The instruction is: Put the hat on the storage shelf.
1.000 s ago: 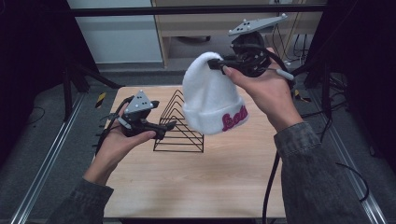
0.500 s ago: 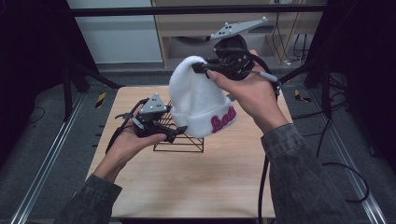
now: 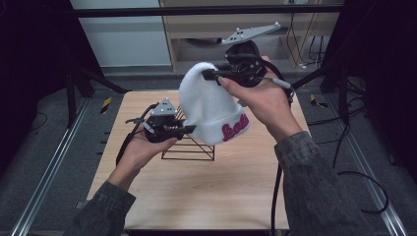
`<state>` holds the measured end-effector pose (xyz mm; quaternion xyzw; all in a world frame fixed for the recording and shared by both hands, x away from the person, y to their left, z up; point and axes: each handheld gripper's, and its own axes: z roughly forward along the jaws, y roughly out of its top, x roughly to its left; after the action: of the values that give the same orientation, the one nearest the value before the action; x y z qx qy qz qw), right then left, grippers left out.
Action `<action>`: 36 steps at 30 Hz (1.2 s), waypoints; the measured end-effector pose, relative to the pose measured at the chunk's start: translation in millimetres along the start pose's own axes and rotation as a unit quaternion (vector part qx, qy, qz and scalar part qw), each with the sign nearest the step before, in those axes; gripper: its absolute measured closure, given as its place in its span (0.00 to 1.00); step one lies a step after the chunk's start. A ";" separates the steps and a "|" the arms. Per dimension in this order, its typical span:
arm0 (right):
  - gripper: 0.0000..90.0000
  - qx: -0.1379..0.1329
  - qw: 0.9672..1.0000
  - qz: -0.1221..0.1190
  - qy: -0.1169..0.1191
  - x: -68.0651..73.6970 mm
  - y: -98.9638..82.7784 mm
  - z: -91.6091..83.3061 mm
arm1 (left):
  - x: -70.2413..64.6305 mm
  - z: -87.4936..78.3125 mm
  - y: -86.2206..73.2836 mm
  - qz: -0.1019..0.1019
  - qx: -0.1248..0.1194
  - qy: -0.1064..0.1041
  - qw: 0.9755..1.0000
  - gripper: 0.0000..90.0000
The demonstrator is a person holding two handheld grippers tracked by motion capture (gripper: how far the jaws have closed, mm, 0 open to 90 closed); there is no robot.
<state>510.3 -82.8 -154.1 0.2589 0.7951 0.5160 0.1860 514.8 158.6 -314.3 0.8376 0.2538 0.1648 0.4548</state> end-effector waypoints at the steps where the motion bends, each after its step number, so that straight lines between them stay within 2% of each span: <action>1: 0.92 0.000 1.000 0.003 -0.001 -1.7 -1.4 -0.5 | 0.1 -1.1 -0.4 -0.001 -0.001 0.002 1.000 0.83; 5: 0.92 -0.001 1.000 0.008 -0.008 -7.3 -5.5 -3.7 | 5.1 -8.8 -1.4 -0.006 -0.010 0.015 1.000 0.85; 14: 0.92 -0.006 1.000 0.002 -0.020 -10.3 -6.9 -4.1 | 13.6 -25.7 0.3 -0.011 -0.030 0.048 0.998 0.88; 27: 0.91 0.003 0.999 0.000 -0.033 -15.3 -9.2 0.9 | 22.4 -35.7 -0.4 -0.022 -0.043 0.070 0.996 0.89; 36: 0.91 0.002 0.998 0.002 -0.065 -25.0 -11.1 12.4 | 26.6 -43.6 7.3 -0.025 -0.053 0.082 0.995 0.89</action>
<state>534.7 -92.6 -168.5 0.2940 0.7819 0.4966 0.2357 516.5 200.1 -283.7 0.7891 0.3022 0.2351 0.4803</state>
